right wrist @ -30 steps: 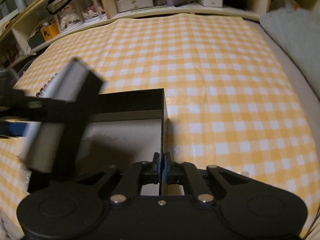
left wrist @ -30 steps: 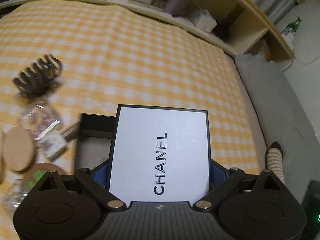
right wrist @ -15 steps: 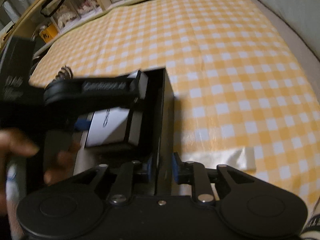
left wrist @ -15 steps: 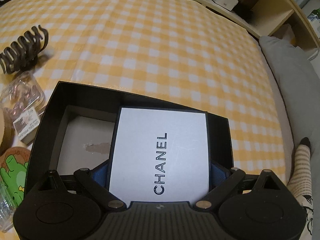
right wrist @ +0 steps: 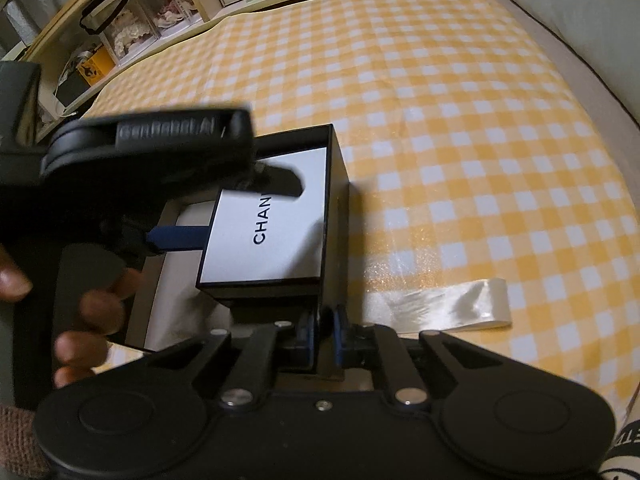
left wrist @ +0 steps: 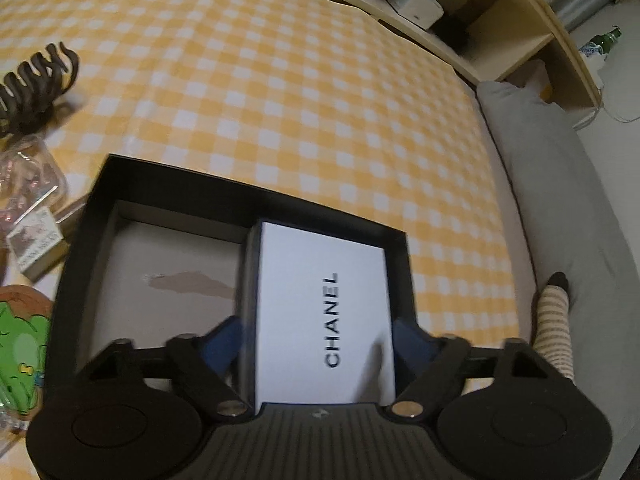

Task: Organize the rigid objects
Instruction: 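Carry the CHANEL box into the black box and open the left gripper while the right holds the box, then grasp the light wooden oval block with the left gripper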

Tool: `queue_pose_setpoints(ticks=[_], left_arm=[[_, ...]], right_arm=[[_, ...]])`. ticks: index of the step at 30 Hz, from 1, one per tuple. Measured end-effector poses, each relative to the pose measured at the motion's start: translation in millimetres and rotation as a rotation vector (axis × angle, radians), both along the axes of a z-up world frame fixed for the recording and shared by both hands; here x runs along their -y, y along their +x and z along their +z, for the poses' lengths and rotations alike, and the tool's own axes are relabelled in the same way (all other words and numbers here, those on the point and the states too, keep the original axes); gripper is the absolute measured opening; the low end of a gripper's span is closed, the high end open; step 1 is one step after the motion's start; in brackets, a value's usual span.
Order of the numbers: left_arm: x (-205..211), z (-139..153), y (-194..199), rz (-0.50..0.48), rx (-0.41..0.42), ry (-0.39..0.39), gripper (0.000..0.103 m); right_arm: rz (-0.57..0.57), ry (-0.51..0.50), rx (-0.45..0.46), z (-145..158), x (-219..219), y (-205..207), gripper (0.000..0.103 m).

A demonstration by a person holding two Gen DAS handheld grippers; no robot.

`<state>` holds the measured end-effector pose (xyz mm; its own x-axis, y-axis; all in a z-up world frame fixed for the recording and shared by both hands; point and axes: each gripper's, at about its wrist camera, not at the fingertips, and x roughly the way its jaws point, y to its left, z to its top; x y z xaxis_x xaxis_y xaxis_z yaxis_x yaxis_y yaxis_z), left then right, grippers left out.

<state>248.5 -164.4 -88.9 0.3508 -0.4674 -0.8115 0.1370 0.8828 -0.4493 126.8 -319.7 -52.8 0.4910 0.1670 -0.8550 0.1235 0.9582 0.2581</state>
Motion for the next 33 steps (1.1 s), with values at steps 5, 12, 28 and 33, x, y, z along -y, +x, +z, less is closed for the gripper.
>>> queue_pose_setpoints(ticks=[5, 12, 28, 33], left_arm=[[-10, 2, -1, 0.04, 0.009, -0.025, 0.069], [-20, 10, -7, 0.004, 0.034, -0.027, 0.071], [-119, 96, -59, -0.056, 0.323, 0.162, 0.103], [-160, 94, -53, -0.011, 0.327, 0.206, 0.103]], right_arm=[[0.015, -0.03, 0.012, 1, -4, 0, 0.009], [0.01, -0.018, 0.016, 0, 0, 0, 0.009], [-0.134, -0.061, 0.028, 2, 13, -9, 0.007], [-0.176, -0.063, 0.028, 3, 15, -12, 0.007]])
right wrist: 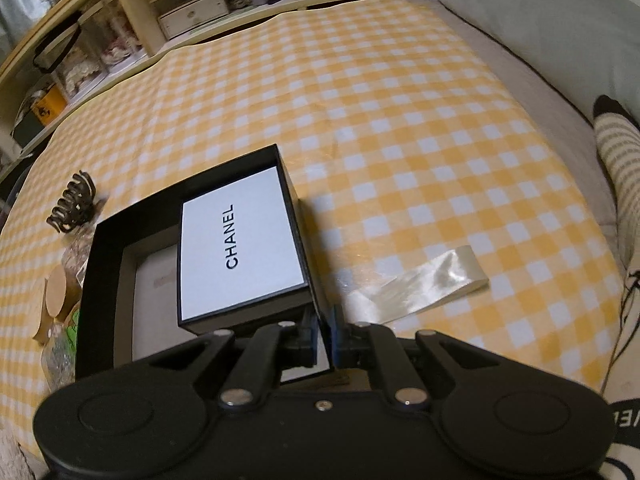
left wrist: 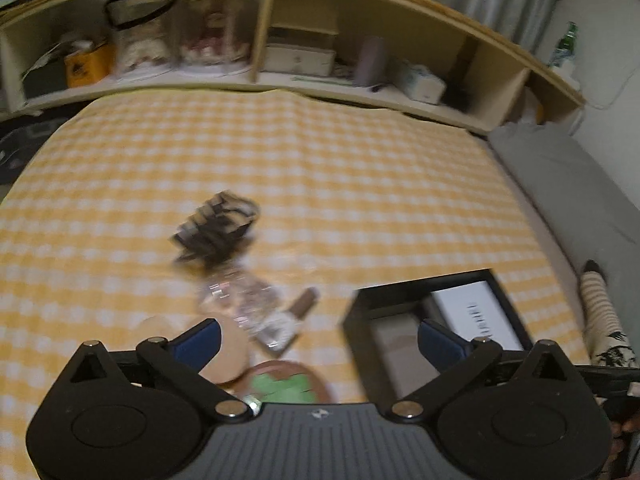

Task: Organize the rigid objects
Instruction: 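Grasp the light wooden oval block with the left gripper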

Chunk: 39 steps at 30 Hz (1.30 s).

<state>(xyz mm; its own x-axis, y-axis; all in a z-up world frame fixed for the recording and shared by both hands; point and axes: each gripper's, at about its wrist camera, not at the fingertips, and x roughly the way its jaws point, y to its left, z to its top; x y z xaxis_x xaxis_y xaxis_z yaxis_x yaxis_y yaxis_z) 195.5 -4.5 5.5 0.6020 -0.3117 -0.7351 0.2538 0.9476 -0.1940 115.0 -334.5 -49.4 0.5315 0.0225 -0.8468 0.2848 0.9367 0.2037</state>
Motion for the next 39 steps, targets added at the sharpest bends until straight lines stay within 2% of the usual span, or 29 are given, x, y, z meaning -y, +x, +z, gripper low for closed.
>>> queue_pose_setpoints(ticks=[4, 7, 12, 16, 20, 22, 25, 27, 31, 34, 38, 39], left_arm=[[-35, -18, 8, 0.057, -0.037, -0.007, 0.103], [-61, -40, 15, 0.145, -0.076, -0.015, 0.103], [-83, -68, 37, 0.261, -0.174, 0.031, 0.102], [-86, -79, 49, 0.254, -0.211, 0.079, 0.092], [-83, -91, 52, 0.228, -0.258, 0.147, 0.068], [-80, -98, 53, 0.213, -0.277, 0.17, 0.066], [-75, -101, 56, 0.205, -0.259, 0.196, 0.066], [-73, -102, 60, 0.22, -0.232, 0.216, 0.066], [-76, -105, 71, 0.267, -0.205, 0.206, 0.067], [-77, -108, 73, 0.271, -0.215, 0.254, 0.066], [-81, -108, 73, 0.271, -0.242, 0.265, 0.046], [-81, -107, 73, 0.27, -0.245, 0.261, 0.046]], right_arm=[[-0.011, -0.004, 0.0, 0, -1, -3, 0.007], [-0.021, -0.006, 0.0, -1, -1, -7, 0.007], [-0.042, -0.008, -0.003, 0, -1, -11, 0.007], [-0.055, -0.016, -0.003, 1, -3, -13, 0.007], [-0.064, -0.021, -0.002, 1, -4, -14, 0.007], [-0.068, -0.019, -0.003, 1, -4, -14, 0.007], [-0.07, -0.022, -0.006, 1, -5, -13, 0.007], [-0.069, -0.026, -0.007, 1, -5, -12, 0.007], [-0.066, -0.028, -0.006, 1, -5, -12, 0.007], [-0.056, -0.022, -0.007, 0, -7, -12, 0.007], [-0.044, -0.023, -0.008, 0, -7, -12, 0.007], [-0.044, -0.022, -0.007, 0, -6, -12, 0.007]])
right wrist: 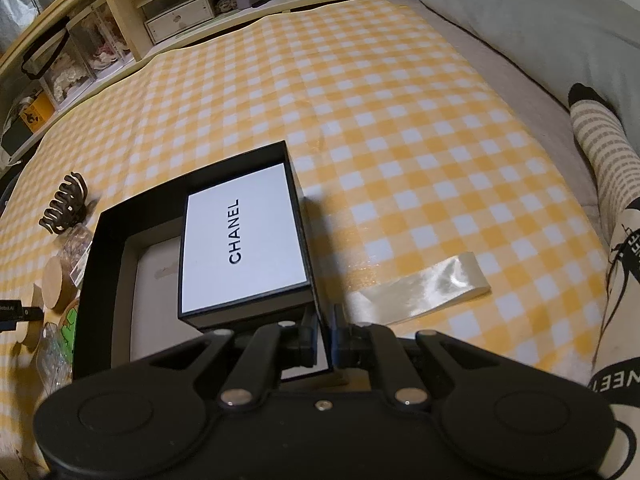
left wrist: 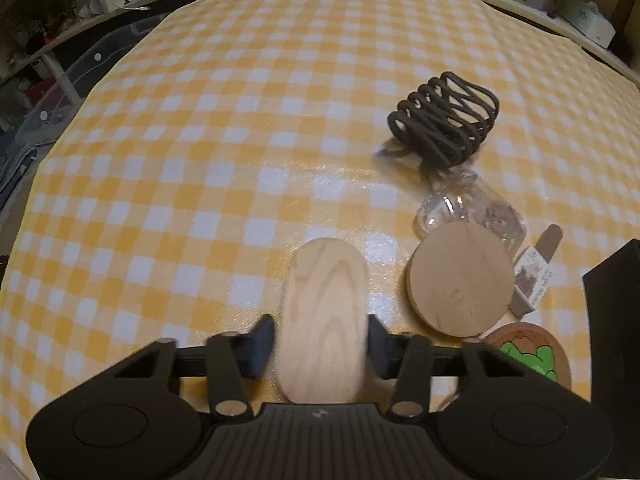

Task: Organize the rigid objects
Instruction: 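Grasp the light wooden oval block with the left gripper, then lower the wooden block into the black box beside the CHANEL box, open left gripper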

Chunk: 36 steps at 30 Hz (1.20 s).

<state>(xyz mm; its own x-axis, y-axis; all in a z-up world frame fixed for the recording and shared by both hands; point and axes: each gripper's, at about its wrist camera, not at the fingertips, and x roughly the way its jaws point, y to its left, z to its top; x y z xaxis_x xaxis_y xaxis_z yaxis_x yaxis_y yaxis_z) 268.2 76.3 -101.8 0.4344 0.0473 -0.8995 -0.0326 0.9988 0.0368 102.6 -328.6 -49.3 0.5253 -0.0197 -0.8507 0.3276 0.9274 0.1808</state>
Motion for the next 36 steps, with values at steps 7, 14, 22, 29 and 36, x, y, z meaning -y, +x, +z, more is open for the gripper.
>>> queue_pose_setpoints(ticks=[7, 14, 22, 29, 36], left_arm=[[-1, 19, -11, 0.033, 0.049, -0.053, 0.045], [11, 56, -39, -0.058, 0.173, -0.125, 0.045], [48, 74, -70, -0.274, 0.24, -0.198, 0.044], [117, 76, -91, -0.637, 0.218, -0.217, 0.045], [193, 65, -100, -0.984, 0.092, -0.208, 0.045]], right_arm=[[0.001, 0.001, -0.001, 0, 0, 0, 0.007], [0.002, 0.0, -0.001, 0, 1, 1, 0.007], [0.001, 0.002, -0.002, 0, 1, 1, 0.007], [0.005, 0.005, -0.004, -1, 1, 1, 0.007], [0.006, 0.013, -0.004, -2, 2, 1, 0.007]])
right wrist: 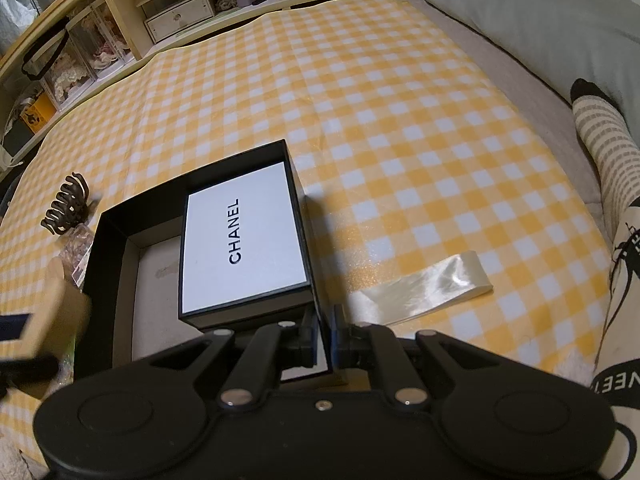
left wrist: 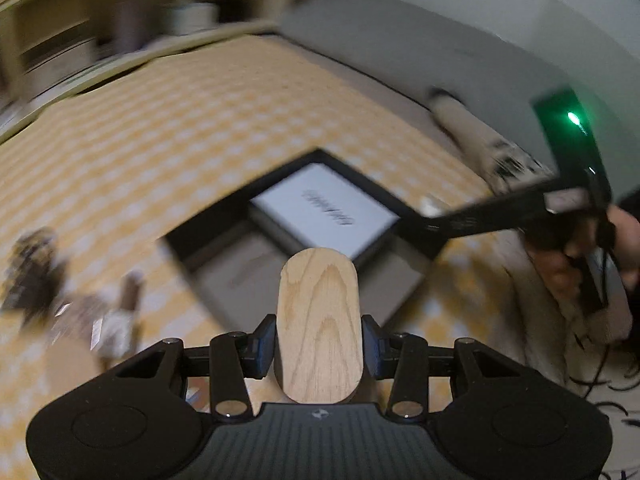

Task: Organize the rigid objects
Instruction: 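Lower the wooden block into the black box beside the CHANEL box, open left gripper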

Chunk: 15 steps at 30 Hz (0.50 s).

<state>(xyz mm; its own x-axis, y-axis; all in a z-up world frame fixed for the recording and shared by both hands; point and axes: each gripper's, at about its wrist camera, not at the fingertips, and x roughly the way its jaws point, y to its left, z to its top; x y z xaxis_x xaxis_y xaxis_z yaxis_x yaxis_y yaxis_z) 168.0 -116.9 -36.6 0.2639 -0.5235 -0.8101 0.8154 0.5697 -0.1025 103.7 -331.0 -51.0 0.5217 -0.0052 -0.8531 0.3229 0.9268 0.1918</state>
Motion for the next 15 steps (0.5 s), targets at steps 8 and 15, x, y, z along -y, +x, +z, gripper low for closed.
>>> queue_pose_setpoints(ticks=[8, 15], left_arm=[[64, -15, 3, -0.287, 0.016, 0.12, 0.045], [90, -21, 13, -0.401, 0.033, 0.145, 0.046]], right_arm=[[-0.003, 0.019, 0.0, 0, 2, -1, 0.007], [-0.011, 0.033, -0.002, 0, 3, -1, 0.008]])
